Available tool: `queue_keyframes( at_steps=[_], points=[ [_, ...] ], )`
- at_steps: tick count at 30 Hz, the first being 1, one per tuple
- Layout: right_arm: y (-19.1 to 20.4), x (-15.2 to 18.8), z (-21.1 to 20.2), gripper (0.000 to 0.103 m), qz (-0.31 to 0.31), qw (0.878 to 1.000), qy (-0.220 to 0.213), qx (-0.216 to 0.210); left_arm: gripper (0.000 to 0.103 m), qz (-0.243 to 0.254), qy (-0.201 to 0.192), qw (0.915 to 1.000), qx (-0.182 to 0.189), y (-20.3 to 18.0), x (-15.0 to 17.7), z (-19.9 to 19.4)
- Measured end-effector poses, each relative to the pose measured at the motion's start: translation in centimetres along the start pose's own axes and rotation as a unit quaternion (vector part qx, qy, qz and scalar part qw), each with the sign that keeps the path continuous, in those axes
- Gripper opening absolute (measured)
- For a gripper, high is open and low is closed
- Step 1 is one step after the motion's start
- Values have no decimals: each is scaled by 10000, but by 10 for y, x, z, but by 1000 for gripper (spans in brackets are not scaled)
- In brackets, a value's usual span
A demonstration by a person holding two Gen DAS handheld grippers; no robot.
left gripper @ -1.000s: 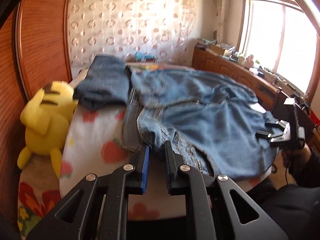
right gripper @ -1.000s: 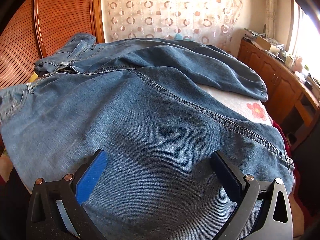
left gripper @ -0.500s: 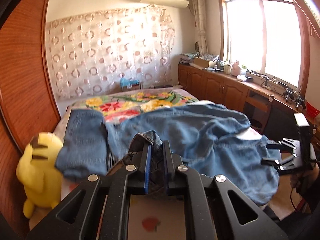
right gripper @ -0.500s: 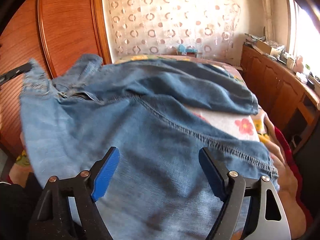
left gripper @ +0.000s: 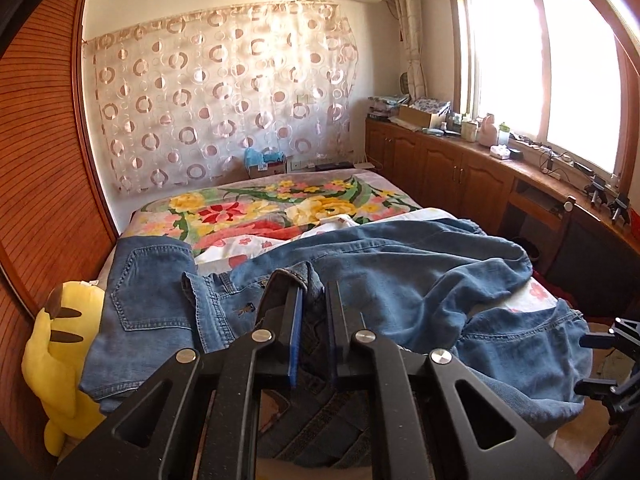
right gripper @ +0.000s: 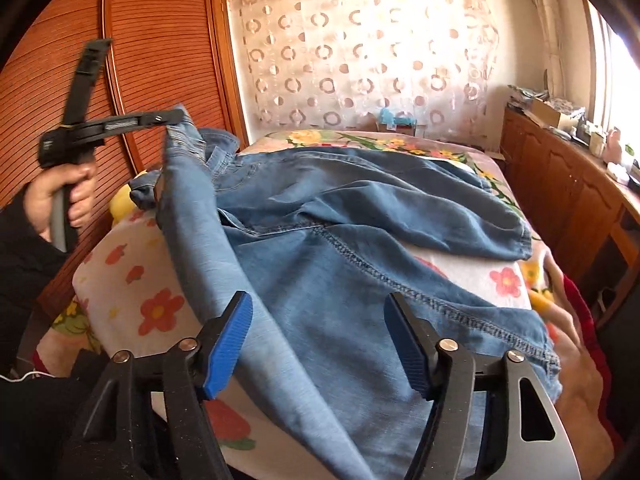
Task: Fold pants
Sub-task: 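Close the right gripper on the jeans leg while the left gripper holds the waistband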
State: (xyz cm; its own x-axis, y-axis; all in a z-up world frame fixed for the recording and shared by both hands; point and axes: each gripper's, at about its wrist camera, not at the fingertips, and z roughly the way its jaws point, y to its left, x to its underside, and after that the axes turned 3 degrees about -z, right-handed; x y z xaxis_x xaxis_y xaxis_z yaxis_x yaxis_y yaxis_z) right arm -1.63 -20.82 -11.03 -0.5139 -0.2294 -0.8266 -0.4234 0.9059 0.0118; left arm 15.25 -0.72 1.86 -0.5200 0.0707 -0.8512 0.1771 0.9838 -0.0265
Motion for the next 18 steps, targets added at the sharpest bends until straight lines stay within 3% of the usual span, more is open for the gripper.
queue_keyframes(
  at_steps=[13, 16, 18],
  points=[
    [1, 28, 23, 58, 27, 9984, 549, -146, 11, -304, 203, 9993, -116, 11, -7, 32],
    [-3, 33, 26, 47, 45, 9976, 681, -125, 11, -358, 166, 9992, -73, 12, -7, 29],
    [-5, 36, 29, 31, 46, 9970, 765, -122, 11, -391, 124, 9992, -19, 11, -7, 24]
  ],
)
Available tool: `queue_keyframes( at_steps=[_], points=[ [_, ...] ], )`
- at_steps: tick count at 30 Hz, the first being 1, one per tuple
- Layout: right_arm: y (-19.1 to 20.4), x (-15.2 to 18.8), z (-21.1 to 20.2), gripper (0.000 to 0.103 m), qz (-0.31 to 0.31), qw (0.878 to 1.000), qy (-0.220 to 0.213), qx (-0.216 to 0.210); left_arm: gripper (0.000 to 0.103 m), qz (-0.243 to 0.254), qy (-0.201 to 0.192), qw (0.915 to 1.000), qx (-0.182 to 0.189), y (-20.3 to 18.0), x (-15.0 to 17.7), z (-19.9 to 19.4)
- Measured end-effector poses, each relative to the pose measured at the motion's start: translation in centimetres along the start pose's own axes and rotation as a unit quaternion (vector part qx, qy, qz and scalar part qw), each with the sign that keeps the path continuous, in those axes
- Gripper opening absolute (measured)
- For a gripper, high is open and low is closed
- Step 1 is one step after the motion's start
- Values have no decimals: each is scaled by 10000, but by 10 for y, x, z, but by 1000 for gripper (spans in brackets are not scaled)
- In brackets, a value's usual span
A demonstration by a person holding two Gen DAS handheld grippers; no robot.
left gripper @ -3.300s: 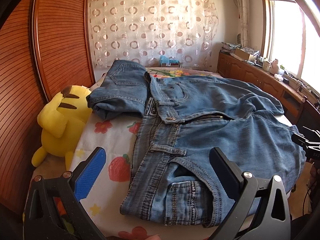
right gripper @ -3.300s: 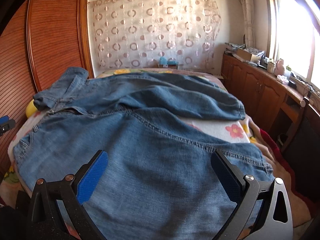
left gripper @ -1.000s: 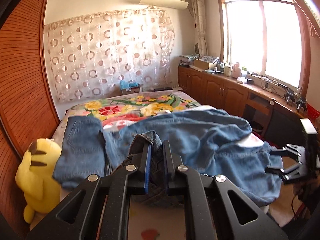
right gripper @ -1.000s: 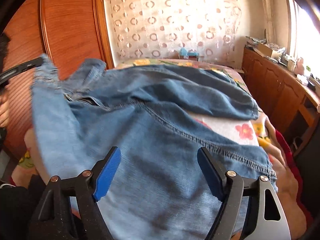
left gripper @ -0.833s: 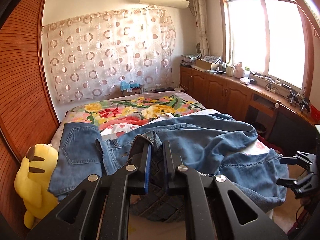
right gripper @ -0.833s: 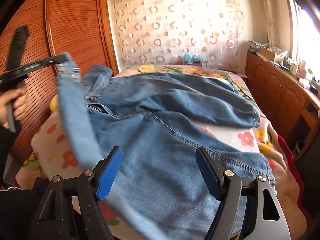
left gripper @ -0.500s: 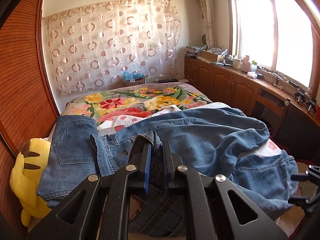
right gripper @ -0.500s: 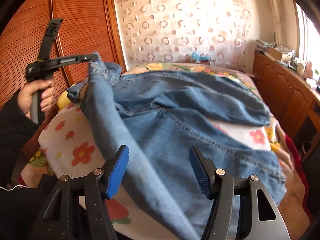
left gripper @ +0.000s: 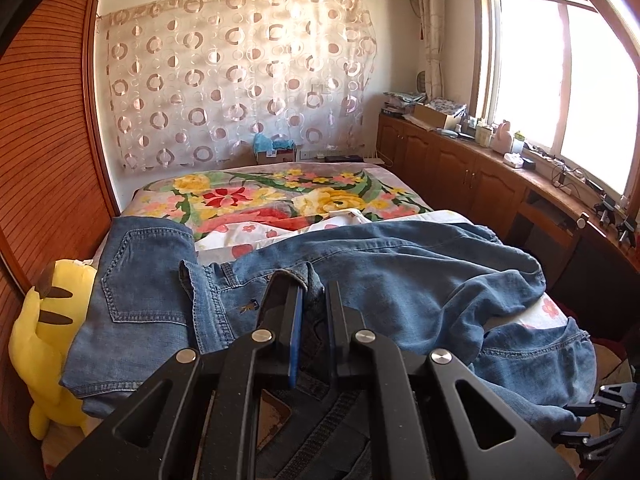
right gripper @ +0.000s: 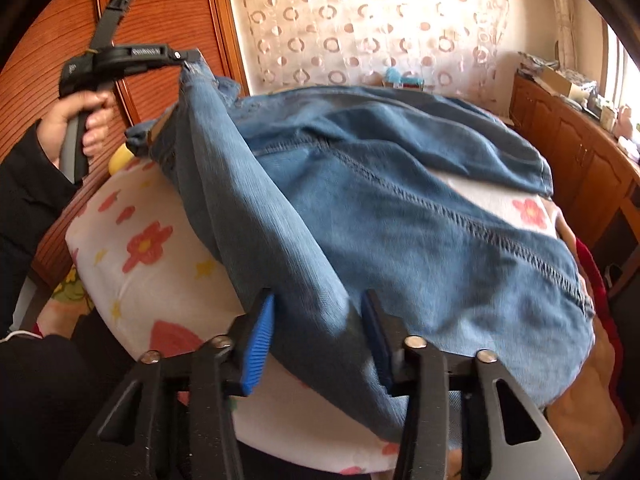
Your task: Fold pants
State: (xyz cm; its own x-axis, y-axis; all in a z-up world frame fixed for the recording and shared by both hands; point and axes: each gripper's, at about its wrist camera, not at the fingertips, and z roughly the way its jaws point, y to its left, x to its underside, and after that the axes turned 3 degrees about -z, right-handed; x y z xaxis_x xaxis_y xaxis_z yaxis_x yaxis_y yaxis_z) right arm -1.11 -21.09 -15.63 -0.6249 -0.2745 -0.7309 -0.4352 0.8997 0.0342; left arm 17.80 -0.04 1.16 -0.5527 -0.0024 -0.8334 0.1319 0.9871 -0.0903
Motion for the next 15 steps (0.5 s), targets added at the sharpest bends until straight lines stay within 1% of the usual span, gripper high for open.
queue_keyframes(
  at_steps=[1, 3, 6, 9, 11, 13, 15],
  points=[
    [-1, 0, 2, 26, -3, 10000, 25, -11, 11, -5, -23, 10000, 16, -1, -1, -3],
    [-2, -2, -3, 11, -23, 10000, 13, 7, 11, -6, -85, 9999, 59, -1, -1, -9],
    [-11, -12, -18, 3, 9, 9996, -198, 201, 11, -57, -206, 9997, 145, 1, -4, -20],
    [-23, -32, -35, 1, -40, 9977, -476, 474, 11, -123, -313, 9991, 240, 2, -7, -30],
    [-31, -48, -45, 1, -85, 9961, -669, 561, 11, -147, -381, 9989, 242, 3, -10, -35],
    [-36, -61, -50, 1, -47, 9956, -754, 562, 11, -147, -380, 9989, 244, 2, -11, -35],
    [-33, -66, -51, 1, -65, 9957, -810, 454, 11, -102, -367, 9991, 211, 1, -13, -32]
  ],
)
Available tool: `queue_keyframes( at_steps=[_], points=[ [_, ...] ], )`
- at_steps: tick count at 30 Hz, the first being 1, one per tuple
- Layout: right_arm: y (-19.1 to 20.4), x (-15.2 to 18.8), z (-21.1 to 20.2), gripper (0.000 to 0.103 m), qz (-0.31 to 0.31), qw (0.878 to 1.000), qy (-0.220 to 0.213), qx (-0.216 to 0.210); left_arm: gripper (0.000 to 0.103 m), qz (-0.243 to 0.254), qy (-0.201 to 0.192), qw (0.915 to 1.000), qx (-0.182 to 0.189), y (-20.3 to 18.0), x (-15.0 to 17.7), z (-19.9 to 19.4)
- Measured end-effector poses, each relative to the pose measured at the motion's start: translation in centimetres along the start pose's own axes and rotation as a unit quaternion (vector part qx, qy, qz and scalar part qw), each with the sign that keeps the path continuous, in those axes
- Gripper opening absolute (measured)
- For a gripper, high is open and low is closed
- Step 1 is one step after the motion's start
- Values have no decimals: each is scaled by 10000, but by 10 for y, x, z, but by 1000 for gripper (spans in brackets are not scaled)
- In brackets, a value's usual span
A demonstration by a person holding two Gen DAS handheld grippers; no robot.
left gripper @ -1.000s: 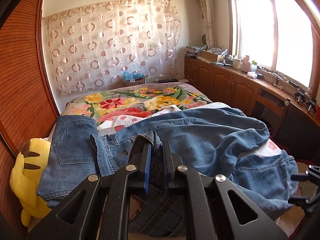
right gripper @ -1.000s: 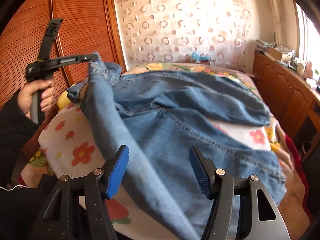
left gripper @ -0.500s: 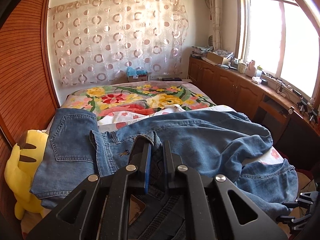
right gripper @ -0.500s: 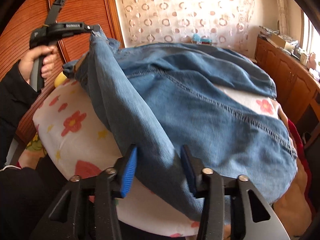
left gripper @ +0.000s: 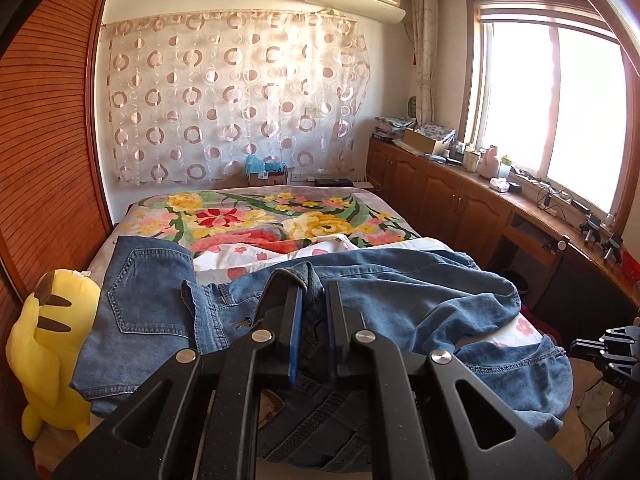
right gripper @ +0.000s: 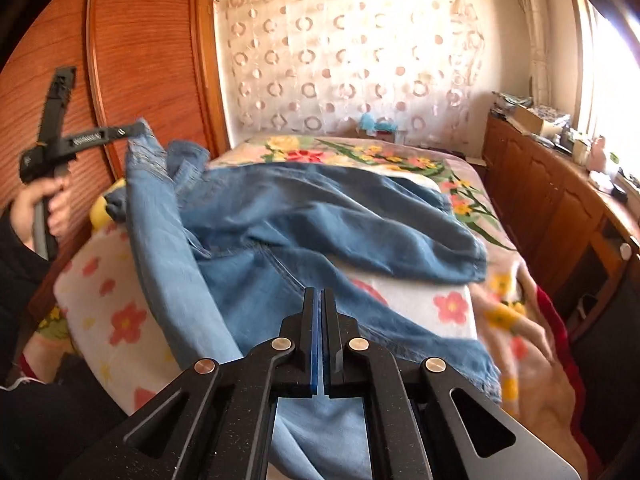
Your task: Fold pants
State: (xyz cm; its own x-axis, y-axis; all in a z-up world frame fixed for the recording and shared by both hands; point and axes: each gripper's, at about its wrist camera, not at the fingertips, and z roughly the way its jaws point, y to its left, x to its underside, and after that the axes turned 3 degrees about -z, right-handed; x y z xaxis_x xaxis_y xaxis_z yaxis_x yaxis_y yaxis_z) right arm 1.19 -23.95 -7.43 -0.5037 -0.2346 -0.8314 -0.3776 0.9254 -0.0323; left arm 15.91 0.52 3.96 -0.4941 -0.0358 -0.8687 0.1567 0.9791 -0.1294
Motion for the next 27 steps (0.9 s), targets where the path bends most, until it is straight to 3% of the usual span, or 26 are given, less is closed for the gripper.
queue_keyframes(
  at_steps=[5, 7, 9, 11, 14, 18, 19, 20, 21, 23, 27],
  points=[
    [16, 13, 11, 1, -92, 9997, 100, -204, 11, 25, 42, 10000, -13, -2, -5, 11],
    [21, 16, 19, 12, -62, 9995, 154, -255, 11, 27, 40, 10000, -23, -2, -8, 14],
    [27, 22, 24, 42, -69, 9992, 206, -337, 11, 35, 23, 10000, -46, -2, -10, 14],
    [30, 28, 30, 48, -35, 9987, 244, -446, 11, 10, 5, 10000, -50, 0, -12, 14],
    [31, 33, 46, 49, -97, 9978, 430, -502, 11, -9, -32, 10000, -69, 2, -14, 13],
    [20, 49, 56, 48, 36, 9964, 713, -459, 11, -56, -81, 9999, -76, 5, -15, 11],
    [17, 52, 58, 43, 70, 9962, 750, -444, 11, -64, -85, 9999, -69, 6, -14, 11],
    [14, 53, 58, 22, 81, 9959, 767, -463, 11, -69, -86, 9999, -75, 6, -14, 11],
    [11, 55, 58, 11, 75, 9956, 798, -495, 11, -92, -86, 9999, -62, 8, -14, 10],
    [9, 50, 52, 3, -1, 9962, 746, -459, 11, -125, -121, 9998, -63, 8, -13, 8],
    [-2, 29, 38, 1, -92, 9991, 418, -68, 11, -237, -227, 9994, -52, 11, -12, 1]
  ],
)
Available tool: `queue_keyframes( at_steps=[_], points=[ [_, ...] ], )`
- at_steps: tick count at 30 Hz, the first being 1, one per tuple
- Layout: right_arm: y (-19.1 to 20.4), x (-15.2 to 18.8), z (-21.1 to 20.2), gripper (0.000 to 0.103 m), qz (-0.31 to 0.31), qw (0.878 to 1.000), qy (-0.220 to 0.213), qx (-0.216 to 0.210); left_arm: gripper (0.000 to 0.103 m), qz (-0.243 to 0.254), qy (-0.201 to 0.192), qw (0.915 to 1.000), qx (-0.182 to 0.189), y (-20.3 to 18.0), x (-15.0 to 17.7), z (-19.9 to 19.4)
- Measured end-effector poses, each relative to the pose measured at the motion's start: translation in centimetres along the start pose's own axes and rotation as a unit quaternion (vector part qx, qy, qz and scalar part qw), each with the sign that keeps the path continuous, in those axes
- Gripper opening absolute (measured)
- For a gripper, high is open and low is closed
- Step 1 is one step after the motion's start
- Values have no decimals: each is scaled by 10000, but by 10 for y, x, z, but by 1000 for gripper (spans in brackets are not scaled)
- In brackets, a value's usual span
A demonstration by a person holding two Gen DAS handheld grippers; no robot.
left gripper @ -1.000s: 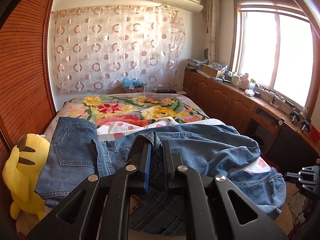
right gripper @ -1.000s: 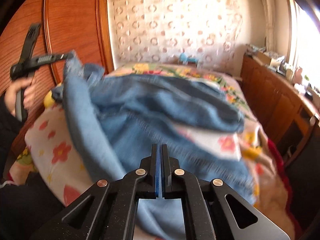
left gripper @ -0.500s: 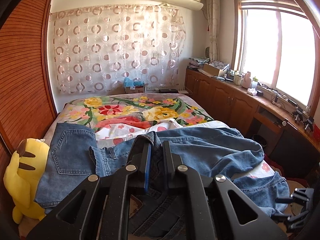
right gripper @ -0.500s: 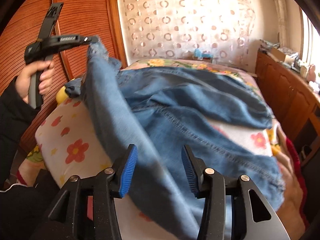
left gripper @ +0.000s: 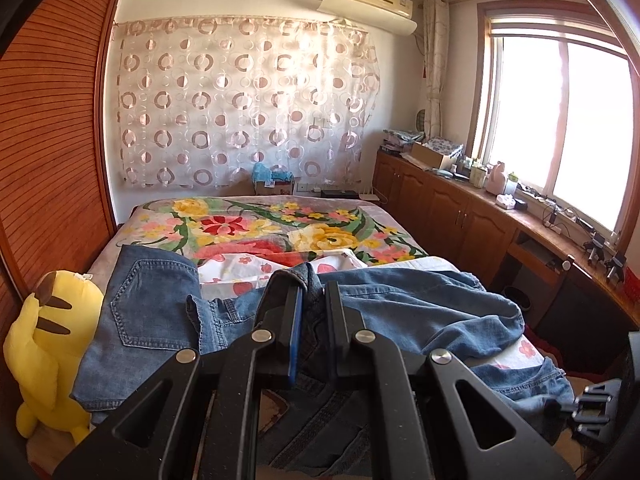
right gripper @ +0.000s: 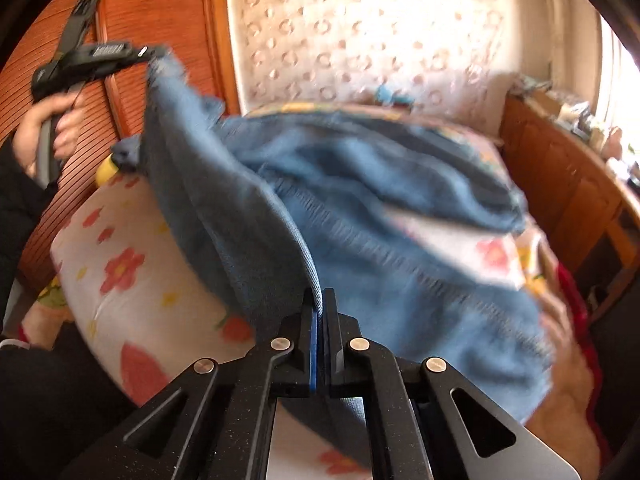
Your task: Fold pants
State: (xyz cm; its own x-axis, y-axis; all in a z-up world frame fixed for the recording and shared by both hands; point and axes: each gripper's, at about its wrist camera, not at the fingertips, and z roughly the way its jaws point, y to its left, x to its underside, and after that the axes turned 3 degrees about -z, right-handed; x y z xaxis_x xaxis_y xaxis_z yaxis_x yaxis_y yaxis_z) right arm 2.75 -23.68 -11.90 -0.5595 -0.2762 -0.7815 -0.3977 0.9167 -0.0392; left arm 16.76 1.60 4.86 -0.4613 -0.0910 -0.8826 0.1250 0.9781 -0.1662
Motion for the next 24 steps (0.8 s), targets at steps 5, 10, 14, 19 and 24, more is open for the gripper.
queue_keyframes(
  at_steps=[5, 10, 14, 19, 24],
  points=[
    [-19, -50, -22, 1, -121, 9974, -562, 434, 11, -92, -106, 9999, -75, 11, -3, -7],
    [-22, -97, -18, 1, -455, 9924, -831, 785, 11, -346, -176, 9991, -145, 30, -7, -12],
    [-23, -129, 1, 1, -711, 9884, -903, 997, 11, -390, -191, 9987, -255, 39, -8, -8],
    [-20, -151, 37, 1, -895, 9861, -884, 1089, 12, -482, -90, 9981, -361, 56, -2, 8],
    [-24, -160, 71, 1, -943, 9867, -771, 1081, 12, -597, 47, 9974, -403, 70, 4, 28]
  ],
)
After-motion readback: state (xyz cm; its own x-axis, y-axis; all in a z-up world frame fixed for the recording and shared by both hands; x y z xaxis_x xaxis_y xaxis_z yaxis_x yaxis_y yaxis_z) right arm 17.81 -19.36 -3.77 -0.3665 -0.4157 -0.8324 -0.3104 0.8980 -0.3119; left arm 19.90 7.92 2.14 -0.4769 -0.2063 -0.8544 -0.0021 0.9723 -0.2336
